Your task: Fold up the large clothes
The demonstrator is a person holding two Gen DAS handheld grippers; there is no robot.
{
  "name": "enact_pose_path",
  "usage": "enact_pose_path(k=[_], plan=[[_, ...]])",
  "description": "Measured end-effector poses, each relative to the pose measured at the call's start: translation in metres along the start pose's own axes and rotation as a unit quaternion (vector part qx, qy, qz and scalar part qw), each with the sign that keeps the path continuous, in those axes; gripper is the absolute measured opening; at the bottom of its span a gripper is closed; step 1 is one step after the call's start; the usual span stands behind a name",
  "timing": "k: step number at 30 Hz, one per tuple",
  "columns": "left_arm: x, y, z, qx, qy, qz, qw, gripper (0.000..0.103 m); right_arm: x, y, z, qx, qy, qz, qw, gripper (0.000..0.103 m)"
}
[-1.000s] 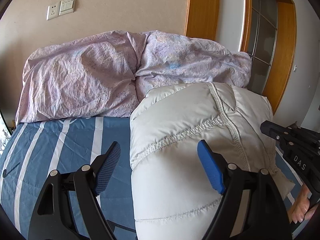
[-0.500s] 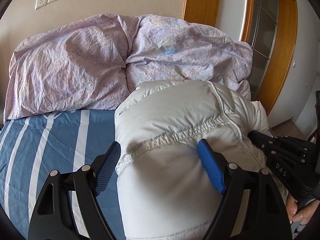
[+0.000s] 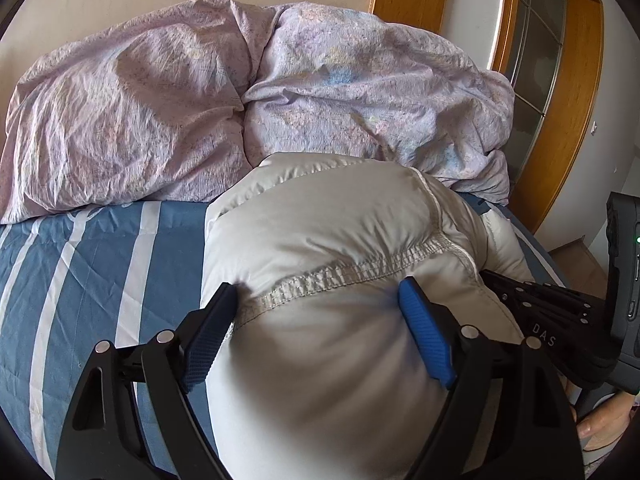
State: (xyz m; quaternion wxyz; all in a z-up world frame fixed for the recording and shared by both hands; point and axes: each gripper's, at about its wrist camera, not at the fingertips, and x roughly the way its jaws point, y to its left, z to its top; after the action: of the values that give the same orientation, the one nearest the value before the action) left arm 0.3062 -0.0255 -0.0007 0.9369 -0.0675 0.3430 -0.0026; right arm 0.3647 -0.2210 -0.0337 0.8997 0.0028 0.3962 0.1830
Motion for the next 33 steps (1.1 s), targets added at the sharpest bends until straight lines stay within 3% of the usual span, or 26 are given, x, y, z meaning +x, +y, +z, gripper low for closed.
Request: enact_pose_path(k=[16,23,28,33], plan=[[0.022,0.001,-0.016,-0.014,-0.016,0.024,0.9995,0.094,0.028,-0.014,-0.015,0.026,-0.016,0.039,0.999,0.001],[0.008,-0.002,-0.009,0.002,-0.012,0.045,0.9989,0.095,0.01,-0.005,-0.007,0.018,0.0,0.011,1.0,0.004],[-0.003,-0.004,0.004,0.011,-0.016,0.05,0.9986,0.095,-0.022,-0.015,0.008,0.036,-0.046,-0.001,0.998,0.005],[0.003,-0.009,0.012,0.028,-0.021,0.065,0.9973,0.095,-0.01,-0.015,0.017,0.009,-0.042,-0.041,0.998,0.005]])
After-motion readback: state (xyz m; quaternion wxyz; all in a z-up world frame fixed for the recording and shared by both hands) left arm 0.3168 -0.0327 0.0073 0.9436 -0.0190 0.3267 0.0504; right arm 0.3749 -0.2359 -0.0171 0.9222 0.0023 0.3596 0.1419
